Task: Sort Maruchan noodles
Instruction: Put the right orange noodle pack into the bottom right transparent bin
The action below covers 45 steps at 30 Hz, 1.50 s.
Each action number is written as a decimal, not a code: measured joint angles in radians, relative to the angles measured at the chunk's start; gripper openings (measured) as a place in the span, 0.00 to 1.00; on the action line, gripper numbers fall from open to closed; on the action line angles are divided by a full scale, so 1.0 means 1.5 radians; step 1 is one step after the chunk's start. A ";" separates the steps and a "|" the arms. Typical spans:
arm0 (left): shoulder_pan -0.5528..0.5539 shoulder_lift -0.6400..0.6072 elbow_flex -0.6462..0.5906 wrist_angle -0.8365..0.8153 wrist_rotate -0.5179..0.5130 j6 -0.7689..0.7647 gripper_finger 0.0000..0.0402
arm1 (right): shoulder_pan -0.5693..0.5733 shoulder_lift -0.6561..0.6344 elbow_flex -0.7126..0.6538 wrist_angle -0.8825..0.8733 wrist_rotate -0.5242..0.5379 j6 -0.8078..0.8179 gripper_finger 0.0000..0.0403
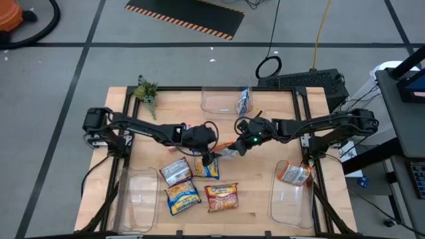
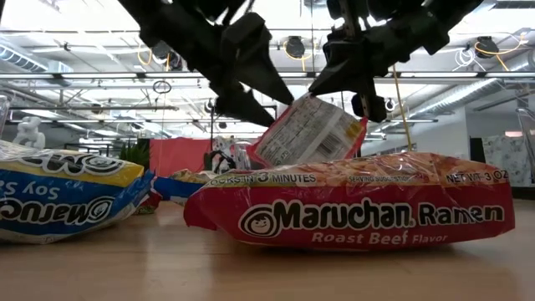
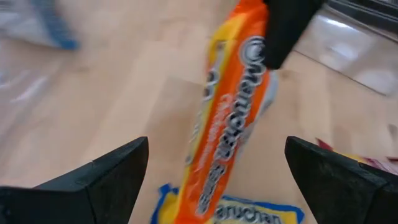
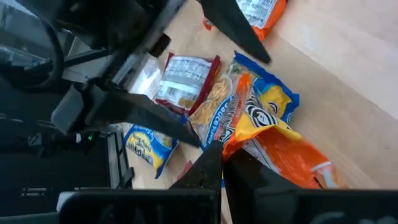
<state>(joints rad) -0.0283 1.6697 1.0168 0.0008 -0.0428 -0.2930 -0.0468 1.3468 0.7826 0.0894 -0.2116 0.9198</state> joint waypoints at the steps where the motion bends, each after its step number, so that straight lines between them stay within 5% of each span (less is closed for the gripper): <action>1: 0.004 0.011 0.000 0.014 0.023 0.009 0.95 | -0.002 0.000 0.000 -0.003 -0.002 -0.004 0.00; 4: 0.011 0.044 0.000 0.042 0.073 0.014 0.95 | -0.009 0.000 0.000 -0.008 -0.008 -0.013 0.00; 15: 0.009 0.107 -0.001 0.113 0.058 -0.027 0.91 | -0.016 0.000 0.000 -0.002 -0.044 -0.081 0.00; 31: 0.002 0.109 -0.001 0.126 0.040 -0.018 0.35 | -0.018 0.000 0.000 -0.013 -0.053 -0.082 0.00; 35: 0.000 0.109 -0.001 0.128 0.040 -0.035 0.30 | -0.026 -0.006 0.000 -0.004 -0.061 -0.082 0.01; 45: -0.018 0.095 0.006 0.213 0.047 -0.099 0.32 | -0.058 -0.141 0.003 -0.081 -0.052 -0.120 0.27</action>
<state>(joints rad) -0.0558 1.8116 1.0258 0.3200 0.0280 -0.4420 -0.1342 1.1349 0.7872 -0.0325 -0.2902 0.7395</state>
